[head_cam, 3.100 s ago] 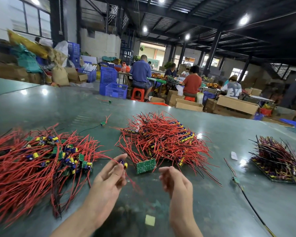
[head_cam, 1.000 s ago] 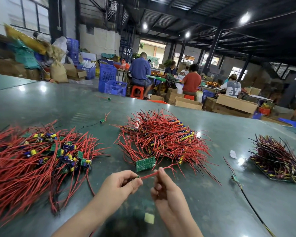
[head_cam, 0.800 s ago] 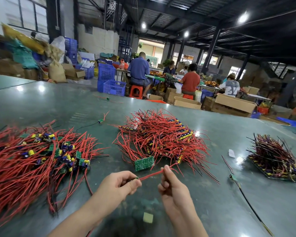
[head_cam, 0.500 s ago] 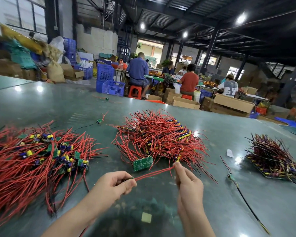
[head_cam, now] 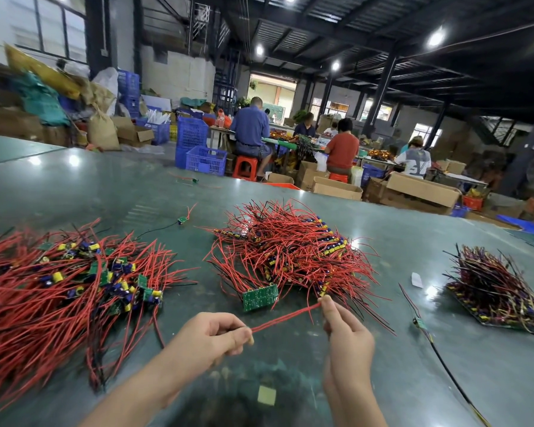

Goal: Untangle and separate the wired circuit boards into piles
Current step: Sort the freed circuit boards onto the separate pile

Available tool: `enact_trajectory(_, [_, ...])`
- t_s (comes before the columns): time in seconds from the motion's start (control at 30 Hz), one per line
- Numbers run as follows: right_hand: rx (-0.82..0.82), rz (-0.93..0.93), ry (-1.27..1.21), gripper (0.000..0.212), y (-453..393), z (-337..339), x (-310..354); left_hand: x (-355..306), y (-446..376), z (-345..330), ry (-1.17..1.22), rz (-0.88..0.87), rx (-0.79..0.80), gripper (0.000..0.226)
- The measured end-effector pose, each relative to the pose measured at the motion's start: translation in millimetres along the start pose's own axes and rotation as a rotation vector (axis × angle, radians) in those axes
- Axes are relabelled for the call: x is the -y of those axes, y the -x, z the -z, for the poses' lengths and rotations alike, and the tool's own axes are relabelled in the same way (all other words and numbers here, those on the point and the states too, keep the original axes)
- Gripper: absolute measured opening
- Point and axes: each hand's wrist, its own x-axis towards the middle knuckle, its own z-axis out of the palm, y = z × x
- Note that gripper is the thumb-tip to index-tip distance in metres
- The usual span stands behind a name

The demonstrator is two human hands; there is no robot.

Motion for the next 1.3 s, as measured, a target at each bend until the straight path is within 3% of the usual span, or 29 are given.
enact_trajectory(0.1, [0.061,-0.023,0.007,0.011,2.1,-2.7,-1.2,6.2,-3.3,8.8,0.026,0.019,-0.078,0.019])
enact_trajectory(0.2, [0.1,-0.032,-0.005,0.015,3.1,-4.3,-0.8,7.2,-10.1,30.1,0.002,-0.071,-0.339,0.016])
enact_trajectory(0.3, [0.051,-0.12,-0.044,0.015,0.2,-3.8,-1.8,2.4,-11.5,57.2,-0.316,-0.225,-0.651,0.016])
enact_trajectory(0.47, [-0.005,-0.221,-0.098,0.017,-4.4,-2.1,-0.3,7.3,-19.9,93.6,-0.965,-0.162,-0.961,0.071])
enact_trajectory(0.5, [-0.003,-0.224,-0.095,0.017,-4.6,-2.4,-0.9,8.1,-23.8,92.3,-1.042,-0.197,-0.951,0.071])
enact_trajectory(0.57, [0.018,-0.238,-0.094,0.018,-3.8,-4.1,-2.7,7.9,-33.9,76.7,-1.011,-0.244,-0.762,0.062])
enact_trajectory(0.67, [0.054,-0.276,-0.1,0.018,-2.1,-6.6,-4.2,14.8,-52.1,37.3,-0.851,-0.121,-0.403,0.05])
enact_trajectory(0.73, [0.065,-0.314,-0.12,0.018,-1.3,-6.9,-3.8,22.1,-67.7,14.7,-0.856,-0.024,-0.298,0.046])
enact_trajectory(0.87, [0.088,-0.374,-0.155,0.019,0.0,-7.2,-2.7,27.7,-92.5,-10.9,-0.772,0.121,-0.341,0.042])
enact_trajectory(1.0, [0.144,-0.404,-0.154,0.02,1.3,-8.5,-3.0,34.6,-98.4,-16.9,-0.669,0.102,-0.516,0.015])
enact_trajectory(1.1, [0.181,-0.414,-0.135,0.02,2.4,-8.6,-3.6,35.2,-99.7,-20.6,-0.56,0.03,-0.575,0.019])
enact_trajectory(1.2, [0.198,-0.427,-0.123,0.02,3.7,-8.7,-3.3,31.2,-101.3,-25.9,-0.428,0.05,-0.587,0.038])
enact_trajectory(1.3, [0.205,-0.433,-0.109,0.021,5.9,-9.8,-2.6,30.9,-105.6,-28.3,-0.5,0.041,-0.548,0.049])
